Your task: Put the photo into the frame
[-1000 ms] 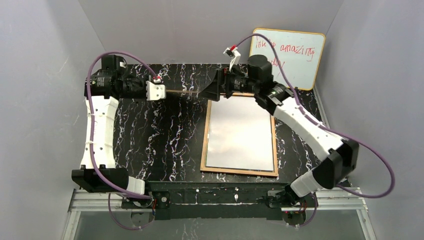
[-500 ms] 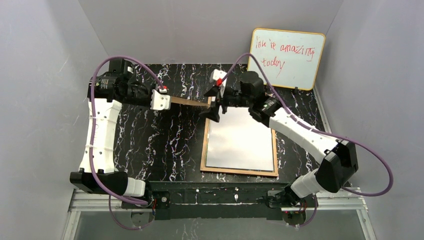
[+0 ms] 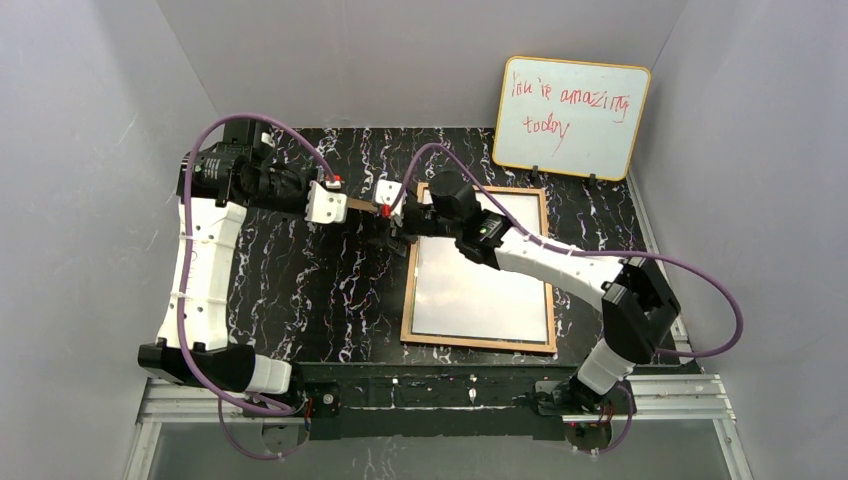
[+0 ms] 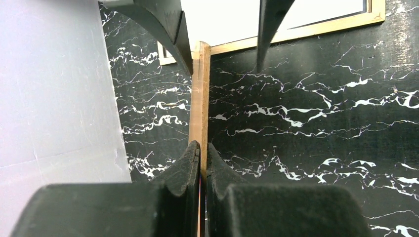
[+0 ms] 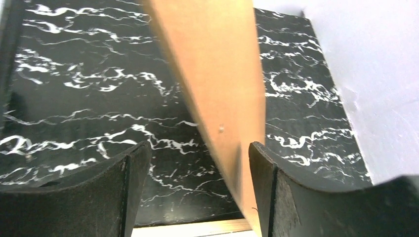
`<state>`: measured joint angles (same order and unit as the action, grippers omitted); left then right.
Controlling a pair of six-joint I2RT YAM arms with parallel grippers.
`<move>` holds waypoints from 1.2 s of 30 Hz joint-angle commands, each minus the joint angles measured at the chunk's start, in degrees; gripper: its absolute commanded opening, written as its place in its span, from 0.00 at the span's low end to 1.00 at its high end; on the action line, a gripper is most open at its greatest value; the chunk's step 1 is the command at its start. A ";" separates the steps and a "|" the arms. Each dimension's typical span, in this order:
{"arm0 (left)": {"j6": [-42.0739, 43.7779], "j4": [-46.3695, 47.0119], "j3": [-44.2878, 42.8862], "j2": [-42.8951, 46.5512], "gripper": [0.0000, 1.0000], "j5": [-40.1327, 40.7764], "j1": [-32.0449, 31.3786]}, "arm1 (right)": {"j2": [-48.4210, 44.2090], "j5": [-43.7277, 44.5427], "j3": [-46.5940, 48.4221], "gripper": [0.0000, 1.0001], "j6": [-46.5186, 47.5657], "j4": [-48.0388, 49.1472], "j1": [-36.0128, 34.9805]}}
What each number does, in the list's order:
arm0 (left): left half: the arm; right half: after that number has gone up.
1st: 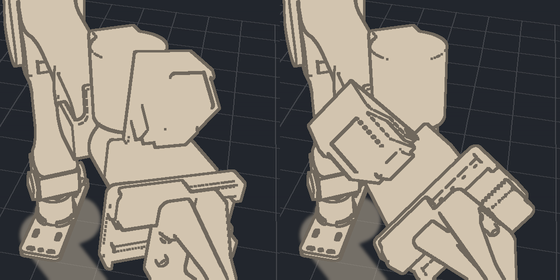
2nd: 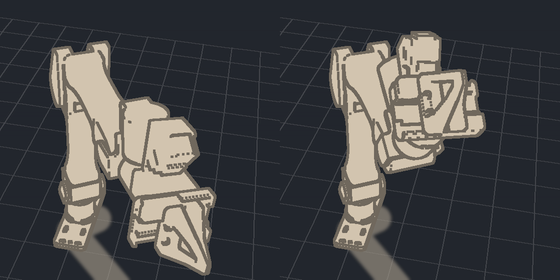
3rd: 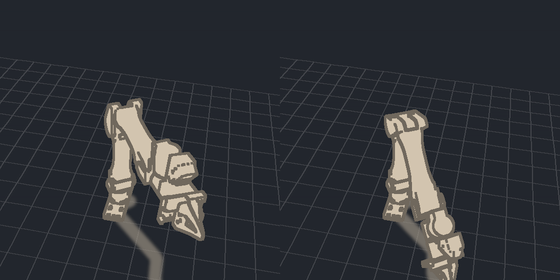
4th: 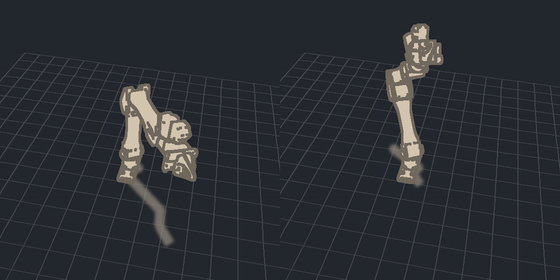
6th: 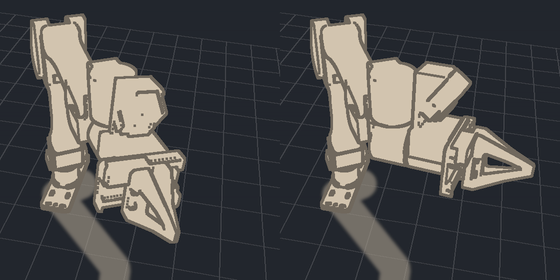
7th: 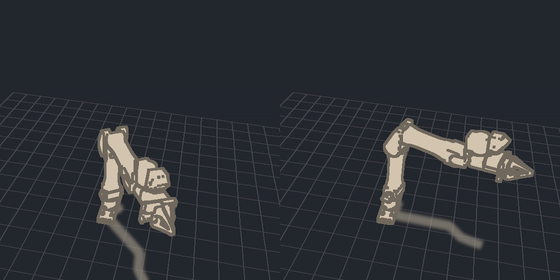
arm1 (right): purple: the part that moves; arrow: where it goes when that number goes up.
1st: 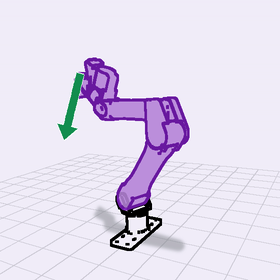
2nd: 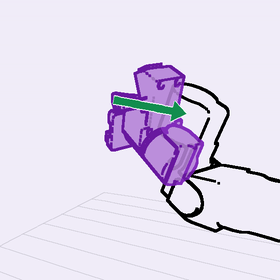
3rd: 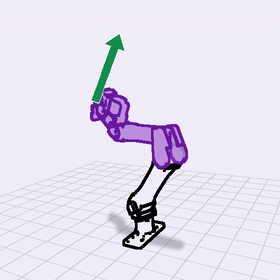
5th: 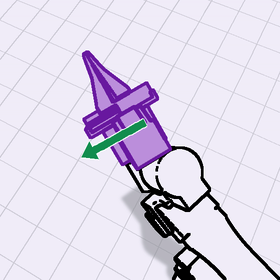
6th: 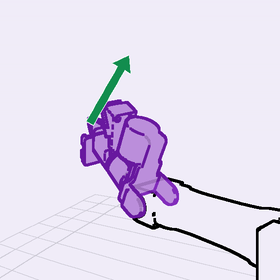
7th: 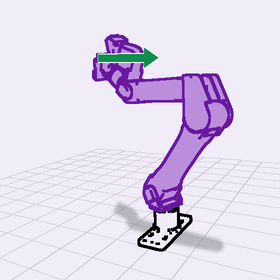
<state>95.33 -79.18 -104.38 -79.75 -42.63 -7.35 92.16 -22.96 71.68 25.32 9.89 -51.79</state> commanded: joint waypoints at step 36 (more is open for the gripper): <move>-83.13 66.26 -2.47 1.19 0.98 30.37 -0.12 | -1.95 -12.85 10.79 0.01 -57.04 2.22 24.00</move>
<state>19.59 -14.37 -104.38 -77.93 -15.46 -7.62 93.80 -27.24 79.24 -16.67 9.87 -33.32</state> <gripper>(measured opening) 0.981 0.053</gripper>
